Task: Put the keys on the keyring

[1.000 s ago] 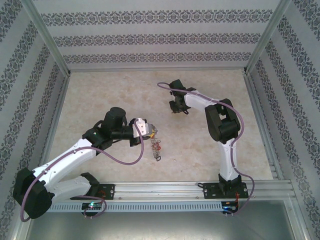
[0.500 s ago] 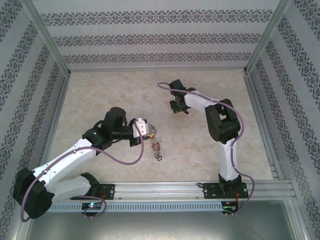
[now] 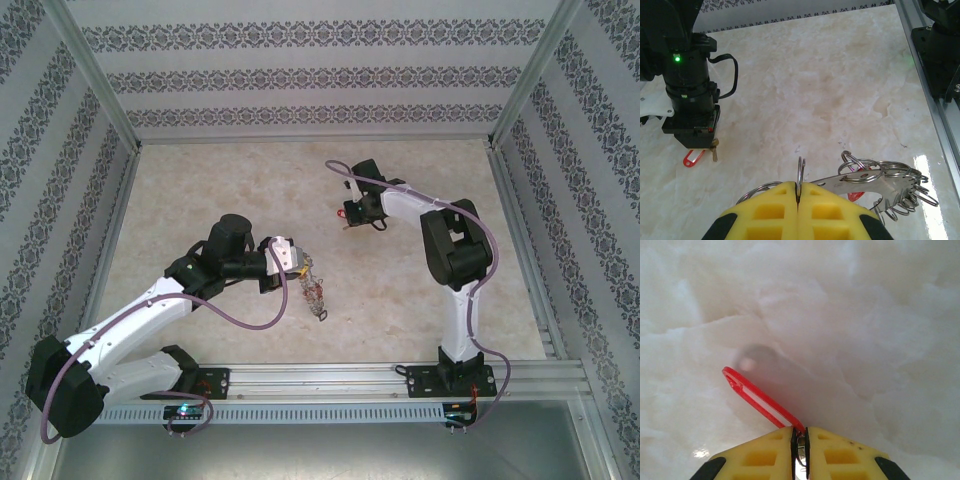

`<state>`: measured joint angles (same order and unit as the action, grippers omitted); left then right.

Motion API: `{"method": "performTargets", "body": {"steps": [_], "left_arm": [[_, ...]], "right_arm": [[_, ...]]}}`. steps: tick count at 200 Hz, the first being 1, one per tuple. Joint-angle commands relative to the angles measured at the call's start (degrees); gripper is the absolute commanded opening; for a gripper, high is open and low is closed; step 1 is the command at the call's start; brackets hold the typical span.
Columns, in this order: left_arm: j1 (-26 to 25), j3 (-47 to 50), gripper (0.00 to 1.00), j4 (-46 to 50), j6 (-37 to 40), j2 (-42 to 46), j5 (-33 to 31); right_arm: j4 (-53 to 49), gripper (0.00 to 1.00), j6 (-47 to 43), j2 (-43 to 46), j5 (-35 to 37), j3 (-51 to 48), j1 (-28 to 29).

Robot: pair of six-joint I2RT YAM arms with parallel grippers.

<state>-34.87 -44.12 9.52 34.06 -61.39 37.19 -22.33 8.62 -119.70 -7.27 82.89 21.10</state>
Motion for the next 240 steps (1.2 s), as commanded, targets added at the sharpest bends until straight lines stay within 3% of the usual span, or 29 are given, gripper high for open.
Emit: {"method": "performTargets", "body": {"steps": [1, 50, 75, 133, 157, 189, 240], "left_arm": [[0.15, -2.03, 0.0, -1.08, 0.65, 1.25, 0.42], [0.16, -1.37, 0.0, -2.01, -0.23, 1.63, 0.3], [0.16, -1.7, 0.0, -1.7, 0.29, 1.6, 0.21], [0.16, -1.7, 0.0, -1.38, 0.57, 1.96, -0.01], [0.2, -1.69, 0.0, -1.61, 0.48, 1.63, 0.34], [0.16, -1.57, 0.0, -1.77, 0.04, 1.71, -0.1], [0.16, -1.42, 0.0, -1.98, -0.09, 1.46, -0.04]], "right_arm": [[1.82, 0.17, -0.46, 1.99, -8.78, -1.8, 0.11], [4.01, 0.21, 0.56, 2.23, -10.44, -3.18, -0.8], [2.02, 0.24, -1.25, 2.39, -5.75, -2.91, -0.1], [0.71, 0.28, -1.24, 3.24, -2.8, -3.08, 0.08], [1.06, 0.37, -0.7, 3.74, -2.43, -3.35, 0.25], [1.21, 0.37, 0.45, 4.54, -3.73, -3.15, 0.08], [-1.76, 0.35, -4.0, 5.36, 4.47, -2.31, 0.9]]}}
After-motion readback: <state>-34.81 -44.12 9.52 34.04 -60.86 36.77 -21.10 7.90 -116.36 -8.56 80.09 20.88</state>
